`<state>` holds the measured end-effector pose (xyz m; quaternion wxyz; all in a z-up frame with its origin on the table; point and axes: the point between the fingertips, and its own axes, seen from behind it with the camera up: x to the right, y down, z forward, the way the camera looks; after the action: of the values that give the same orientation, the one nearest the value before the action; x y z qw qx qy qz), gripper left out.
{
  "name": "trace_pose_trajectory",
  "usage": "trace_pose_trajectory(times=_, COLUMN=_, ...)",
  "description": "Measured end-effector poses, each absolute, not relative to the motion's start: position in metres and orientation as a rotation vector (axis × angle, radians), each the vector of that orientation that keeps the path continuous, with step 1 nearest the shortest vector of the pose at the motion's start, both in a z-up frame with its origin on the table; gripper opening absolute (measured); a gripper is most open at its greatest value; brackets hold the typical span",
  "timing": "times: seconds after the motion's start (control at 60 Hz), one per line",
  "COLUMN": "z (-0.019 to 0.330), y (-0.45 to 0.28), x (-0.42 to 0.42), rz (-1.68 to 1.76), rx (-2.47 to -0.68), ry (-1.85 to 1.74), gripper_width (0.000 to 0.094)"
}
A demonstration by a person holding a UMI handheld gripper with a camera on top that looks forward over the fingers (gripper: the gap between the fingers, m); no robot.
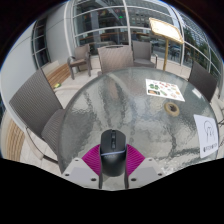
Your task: Arrange mouse
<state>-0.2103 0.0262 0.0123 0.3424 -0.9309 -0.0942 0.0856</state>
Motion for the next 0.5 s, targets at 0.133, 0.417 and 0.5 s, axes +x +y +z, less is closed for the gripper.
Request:
trace_pose_trajectory(times=0.133, z=0.161, y=0.067, x=-0.151, rz=0.185, rx=-2.197, ry=-0.318, gripper_width=0.0292)
trace_pose_trajectory(times=0.417, z=0.317, y=0.137, x=0.095, rz=0.022, rx=-1.956, ry=-0.155, gripper_width=0.0292)
trace_pose_trajectory(times=0.5, z=0.260, y=0.136, x=0.166, rz=-0.016, rx=-2.024, ry=-0.114, gripper_width=0.0292)
